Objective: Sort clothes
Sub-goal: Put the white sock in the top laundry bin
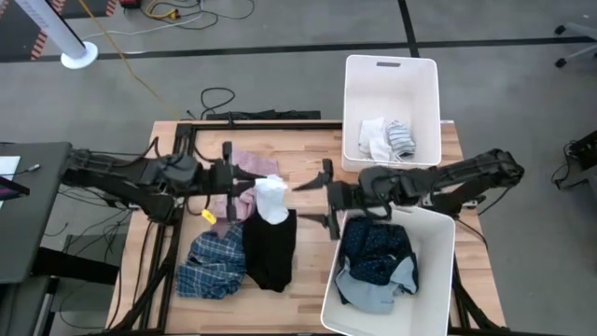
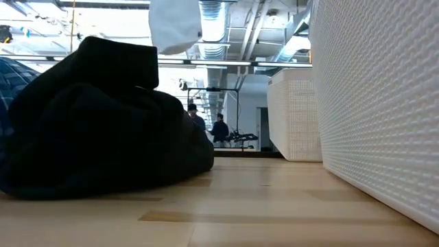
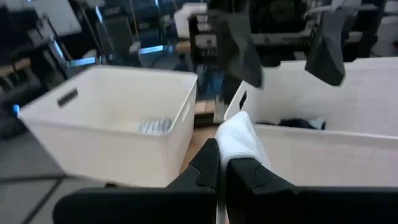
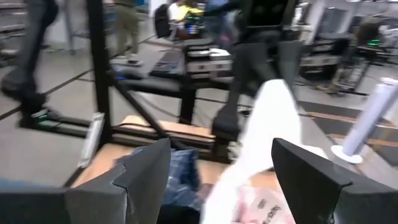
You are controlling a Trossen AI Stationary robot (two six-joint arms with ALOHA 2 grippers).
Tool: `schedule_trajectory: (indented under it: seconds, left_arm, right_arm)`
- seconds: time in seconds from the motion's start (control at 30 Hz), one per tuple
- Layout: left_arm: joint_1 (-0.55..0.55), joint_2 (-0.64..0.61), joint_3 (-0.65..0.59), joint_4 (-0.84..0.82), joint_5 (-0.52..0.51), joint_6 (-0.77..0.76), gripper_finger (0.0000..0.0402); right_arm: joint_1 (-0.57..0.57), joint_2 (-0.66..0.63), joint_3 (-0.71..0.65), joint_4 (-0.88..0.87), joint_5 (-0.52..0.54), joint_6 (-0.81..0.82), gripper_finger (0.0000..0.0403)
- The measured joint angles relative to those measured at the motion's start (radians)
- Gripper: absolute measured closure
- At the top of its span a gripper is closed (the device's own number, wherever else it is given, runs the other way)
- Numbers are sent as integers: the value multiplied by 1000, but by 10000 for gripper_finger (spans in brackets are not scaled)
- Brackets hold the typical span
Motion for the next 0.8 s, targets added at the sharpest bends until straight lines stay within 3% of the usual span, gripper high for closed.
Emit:
schedule_trajectory:
  seconds: [0.23, 0.4, 0.6, 0.8]
  left_arm:
    - [100, 11, 68, -99, 102, -72, 401]
    - [117, 10, 113, -115, 179, -97, 401]
    - [117, 18, 147, -185, 199, -120, 401]
    - [117, 17, 149, -203, 204, -111, 401]
  right_arm:
    - [-90, 55, 0, 62, 24, 3, 107]
    - [-135, 133, 0, 158, 23, 3, 107]
    - [-177, 200, 0, 290, 67, -26, 107]
    - [-180, 231, 7, 361, -32, -58, 110]
